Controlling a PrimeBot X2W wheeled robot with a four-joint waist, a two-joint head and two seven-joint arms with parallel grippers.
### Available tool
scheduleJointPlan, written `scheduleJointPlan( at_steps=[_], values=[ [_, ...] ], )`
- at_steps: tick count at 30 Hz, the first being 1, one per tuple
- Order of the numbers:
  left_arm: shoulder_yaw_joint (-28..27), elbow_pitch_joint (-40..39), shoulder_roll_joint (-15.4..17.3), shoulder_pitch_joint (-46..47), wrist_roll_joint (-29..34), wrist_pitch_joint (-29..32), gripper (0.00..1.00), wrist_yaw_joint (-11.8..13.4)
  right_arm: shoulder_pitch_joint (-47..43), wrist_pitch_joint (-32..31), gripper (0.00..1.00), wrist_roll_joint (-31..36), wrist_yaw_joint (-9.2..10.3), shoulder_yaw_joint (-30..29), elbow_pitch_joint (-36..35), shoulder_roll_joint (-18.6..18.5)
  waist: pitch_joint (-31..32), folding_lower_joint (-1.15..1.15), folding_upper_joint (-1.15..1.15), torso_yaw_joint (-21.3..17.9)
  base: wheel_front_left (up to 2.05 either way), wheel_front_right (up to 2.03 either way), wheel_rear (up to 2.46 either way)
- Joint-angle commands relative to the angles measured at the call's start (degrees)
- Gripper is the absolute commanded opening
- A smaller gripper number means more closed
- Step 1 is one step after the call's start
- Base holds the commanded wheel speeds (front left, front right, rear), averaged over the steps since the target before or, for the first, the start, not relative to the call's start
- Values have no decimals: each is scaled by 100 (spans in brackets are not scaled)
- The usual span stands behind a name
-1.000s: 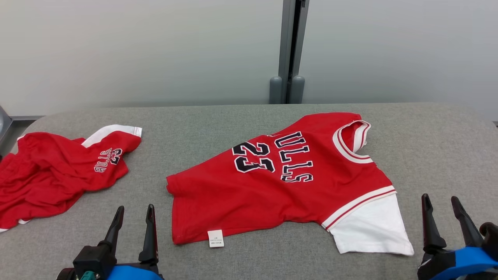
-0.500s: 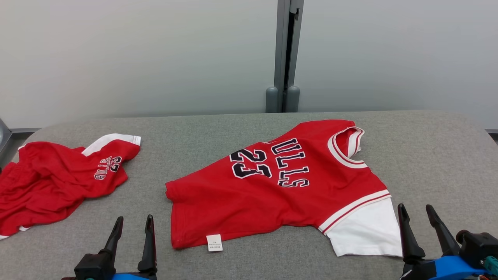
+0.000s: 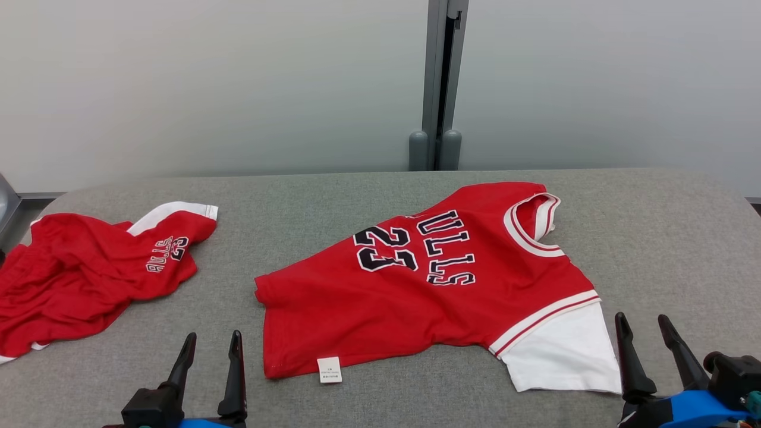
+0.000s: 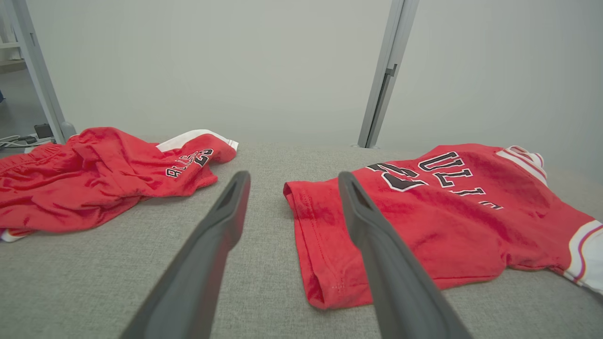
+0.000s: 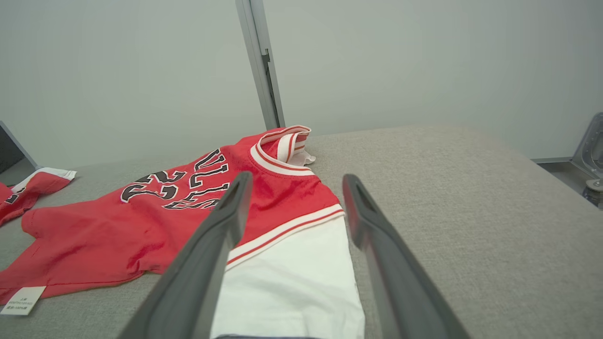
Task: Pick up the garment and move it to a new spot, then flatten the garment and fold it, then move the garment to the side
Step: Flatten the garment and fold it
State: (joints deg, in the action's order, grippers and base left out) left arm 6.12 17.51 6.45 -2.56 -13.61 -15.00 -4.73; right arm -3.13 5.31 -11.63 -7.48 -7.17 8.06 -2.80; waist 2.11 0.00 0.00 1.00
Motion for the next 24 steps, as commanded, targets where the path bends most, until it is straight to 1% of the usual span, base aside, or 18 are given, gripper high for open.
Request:
scheduleJointPlan(
  at_steps=[1, 5, 11, 18, 21, 24],
  values=[
    [6, 7, -19, -2, -36, -15, 100, 13, 16, -11, 100, 50, -3, -37, -22, -18, -6, 0, 0, -3, 0, 0, 0],
    [150, 94, -73, 100, -113, 226, 100, -25, 44, -182, 100, 76, -3, -165, 15, -17, -36, 0, 0, 1, 0, 0, 0],
    [323, 540, -202, 243, -224, 716, 100, 123, 181, -768, 100, 93, -3, -347, 460, -20, -124, 0, 0, -38, 0, 0, 0],
    [400, 1274, -272, 541, -390, 1010, 100, 281, 561, -911, 100, 282, -3, -377, 1284, -17, -227, 0, 0, -90, 0, 0, 0],
    [400, 1547, -293, 682, -461, 1053, 100, 382, 707, -932, 100, 366, -3, -421, 1617, -19, -282, 0, 0, -86, 0, 0, 0],
    [444, 1742, -314, 815, -515, 996, 100, 410, 829, -874, 100, 414, -3, -505, 1857, -19, -350, 0, 0, -66, 0, 0, 0]
  ],
)
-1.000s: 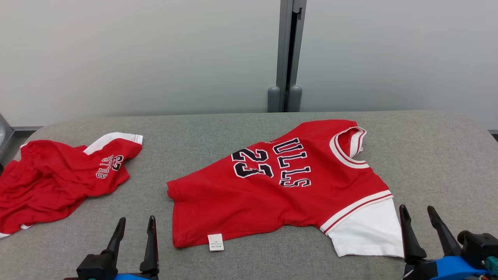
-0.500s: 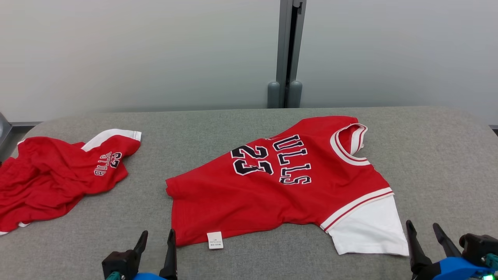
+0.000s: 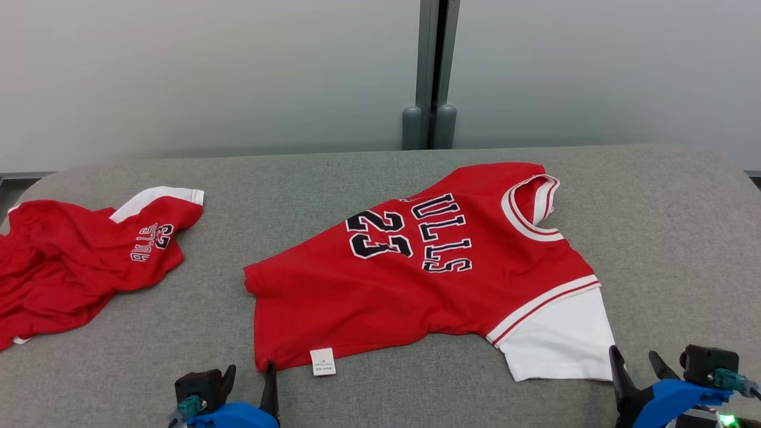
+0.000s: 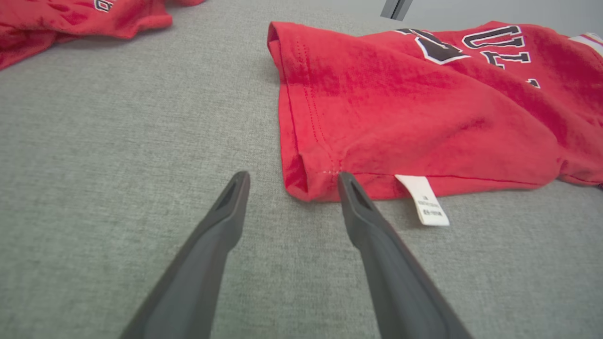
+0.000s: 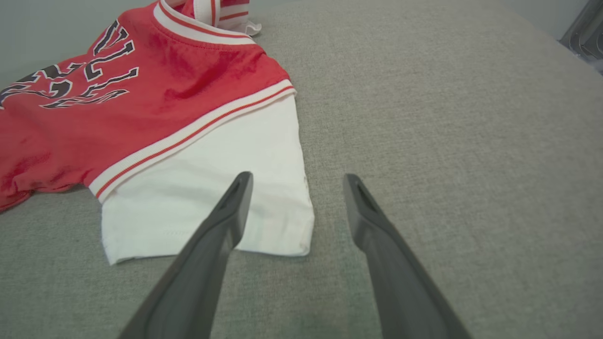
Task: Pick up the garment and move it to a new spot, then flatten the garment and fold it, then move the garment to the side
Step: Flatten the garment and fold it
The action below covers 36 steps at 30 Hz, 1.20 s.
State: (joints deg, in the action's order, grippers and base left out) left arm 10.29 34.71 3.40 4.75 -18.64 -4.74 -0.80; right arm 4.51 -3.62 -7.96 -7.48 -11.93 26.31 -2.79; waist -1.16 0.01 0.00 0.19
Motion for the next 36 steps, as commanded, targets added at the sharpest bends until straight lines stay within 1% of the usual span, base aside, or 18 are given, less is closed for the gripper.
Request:
scheduleJointPlan(
  at_steps=[1, 11, 15, 16, 17, 18, 19, 20, 21, 23, 27, 29, 32, 36],
  values=[
    [45, 83, -12, 134, -30, -43, 100, 17, 107, 16, 100, 37, -3, -31, 121, -19, -63, -1, 0, 21, 0, 0, 0],
    [149, 684, -39, 652, -218, 1, 100, 64, 454, -90, 100, 82, -3, 159, 954, -16, -399, -1, 0, 86, 0, 0, 0],
    [261, 846, -46, 797, -278, -80, 100, -26, 520, -161, 100, 39, -3, 290, 1220, 4, -464, -1, 0, 70, 0, 0, 0],
    [289, 880, -48, 838, -290, -118, 100, -60, 529, -143, 93, 31, -3, 317, 1266, 9, -473, -1, 0, 65, 0, 0, 0],
    [310, 914, -48, 872, -307, -141, 100, -69, 546, -146, 45, 15, -4, 354, 1321, 13, -480, -1, 0, 55, 0, 0, 0],
    [350, 948, -49, 909, -301, -169, 92, -91, 565, -158, 26, 8, -4, 382, 1369, 19, -489, -1, 0, 43, 0, 0, 0],
    [373, 984, -49, 951, -307, -196, 61, -114, 581, -152, 2, 1, -6, 411, 1400, 24, -497, -1, 0, 27, 0, 0, 0],
    [412, 1031, -49, 984, -317, -206, 41, -152, 591, -136, 0, -3, -9, 436, 1432, 28, -504, -1, 0, 15, 0, 0, 0],
    [449, 1067, -49, 1011, -319, -224, 0, -185, 608, -141, 0, -17, -8, 454, 1464, 30, -508, -1, 0, 6, 0, 0, 0],
    [468, 1128, -50, 1072, -360, -301, 0, -244, 639, -93, 0, -58, -3, 483, 1501, 20, -508, -1, 0, -11, 0, 0, 0],
    [377, 1112, -39, 1150, -449, -536, 0, -246, 677, 72, 0, -152, -3, 475, 1412, 13, -474, -1, 0, -29, 0, 0, 0],
    [329, 1022, -46, 1120, -531, -674, 0, -274, 707, 168, 0, -288, -3, 454, 1239, 7, -428, -1, 0, -31, 0, 0, 0],
    [223, 683, -21, 1033, -646, -838, 0, -344, 652, 285, 0, -481, -3, 365, 764, -23, -325, -1, 0, -17, 0, 0, 0],
    [158, -76, 91, 880, -778, -897, 0, -434, 444, 191, 0, -620, -3, 237, -327, -20, -198, -1, 0, -9, 0, 0, 0]
  ],
)
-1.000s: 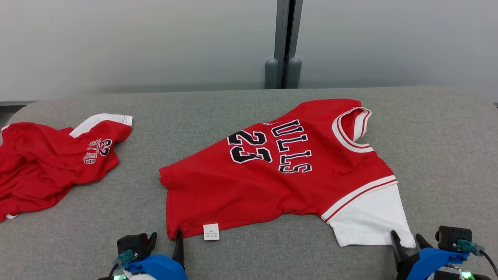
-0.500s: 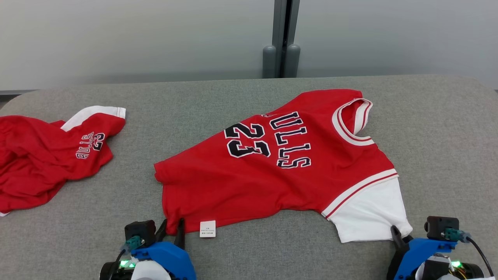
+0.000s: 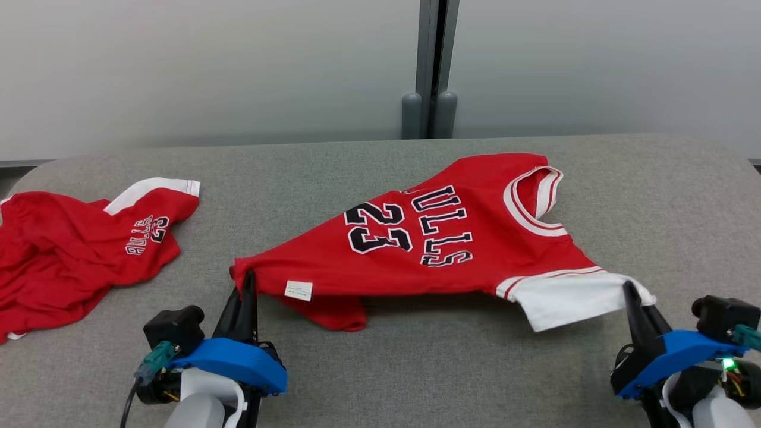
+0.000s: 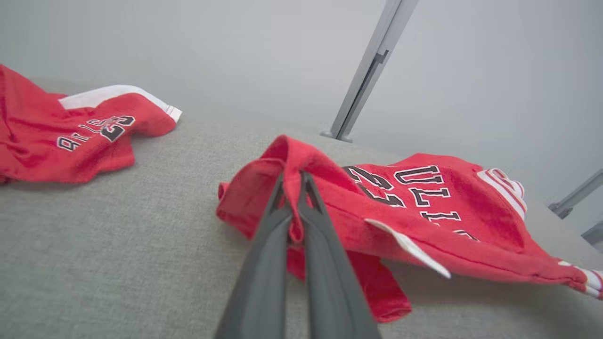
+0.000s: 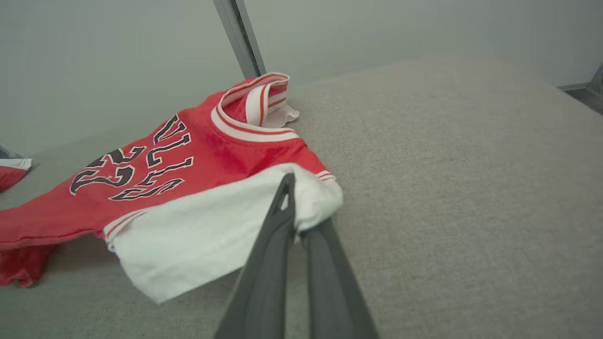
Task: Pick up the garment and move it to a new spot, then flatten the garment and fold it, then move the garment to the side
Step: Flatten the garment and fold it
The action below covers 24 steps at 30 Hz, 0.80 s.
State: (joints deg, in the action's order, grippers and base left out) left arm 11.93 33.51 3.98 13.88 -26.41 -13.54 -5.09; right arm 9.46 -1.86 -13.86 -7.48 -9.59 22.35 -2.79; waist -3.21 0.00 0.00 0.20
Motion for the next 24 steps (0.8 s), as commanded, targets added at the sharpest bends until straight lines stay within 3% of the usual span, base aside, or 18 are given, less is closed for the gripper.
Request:
scheduleJointPlan(
  at_steps=[1, 10, 15, 20, 24],
  values=[
    [-24, -178, 68, -70, -34, 18, 0, -23, -98, -57, 0, -65, -3, -15, -242, -20, 40, 0, 0, -15, 0, 0, 0],
    [-71, -2755, 324, -286, -665, 1043, 0, -131, -432, -1028, 0, -152, -3, -160, -3167, -20, 180, 0, 0, -125, 0, 0, 0],
    [-170, -4091, 524, -85, -949, 1656, 0, -49, -156, -1644, 0, 101, -3, -124, -4424, -30, 159, 0, 0, -212, 0, 0, 0],
    [-310, -4938, 623, 269, -1387, 2345, 0, 111, 489, -2091, 0, 385, -2, -12, -5018, -560, 57, 0, 0, -332, 0, 0, 0],
    [-389, -5089, 812, 620, -1553, 2840, 0, 215, 1220, -2287, 0, 337, -2, 99, -4936, -1024, -135, 0, 0, -410, 0, 0, 0]
  ],
)
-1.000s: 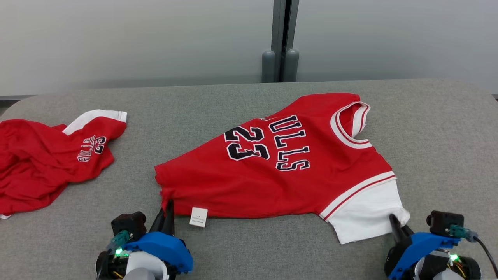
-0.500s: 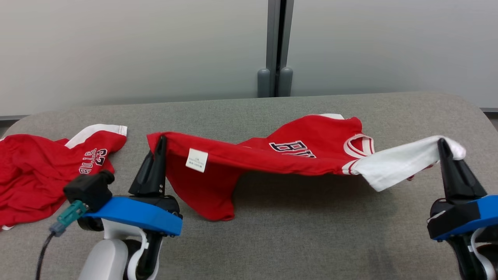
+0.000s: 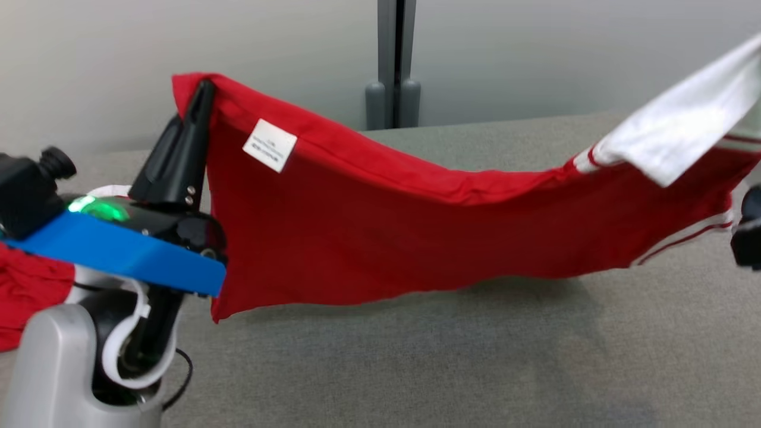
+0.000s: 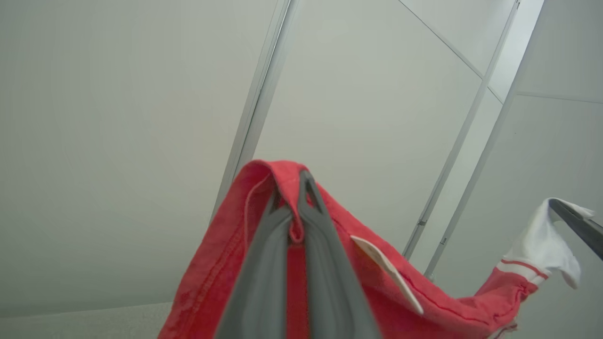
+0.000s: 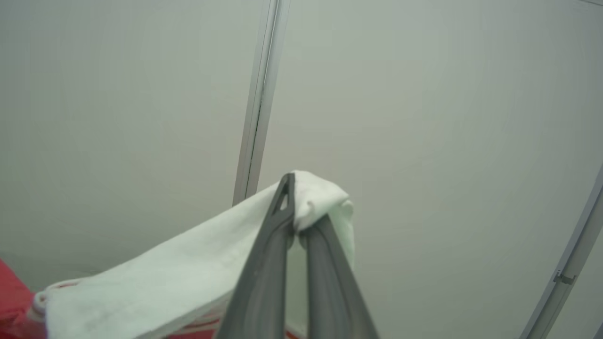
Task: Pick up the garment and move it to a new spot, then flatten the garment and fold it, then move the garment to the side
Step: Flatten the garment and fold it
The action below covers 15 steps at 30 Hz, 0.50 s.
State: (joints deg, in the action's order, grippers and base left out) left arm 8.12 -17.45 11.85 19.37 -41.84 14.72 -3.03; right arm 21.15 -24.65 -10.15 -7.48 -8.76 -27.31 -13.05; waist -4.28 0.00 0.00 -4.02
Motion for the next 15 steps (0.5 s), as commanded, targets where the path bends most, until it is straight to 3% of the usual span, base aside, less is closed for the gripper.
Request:
scheduleJointPlan(
  at_steps=[1, 9, 15],
  values=[
    [-43, 42, 66, 163, -36, 110, 0, 43, 237, -49, 0, -62, -3, 45, 134, -98, -99, 0, 0, 0, 0, 0, 0],
    [-229, 931, 243, 1192, -17, 394, 0, 199, 1829, 314, 0, -393, -2, 661, 1903, -864, -1036, 0, 0, 5, 0, 0, 0],
    [-289, 2009, 335, 2497, 190, 228, 0, 176, 3406, 1148, 0, -384, -2, 1462, 3224, -1127, -1746, 0, 0, -64, 0, 0, 0]
  ],
)
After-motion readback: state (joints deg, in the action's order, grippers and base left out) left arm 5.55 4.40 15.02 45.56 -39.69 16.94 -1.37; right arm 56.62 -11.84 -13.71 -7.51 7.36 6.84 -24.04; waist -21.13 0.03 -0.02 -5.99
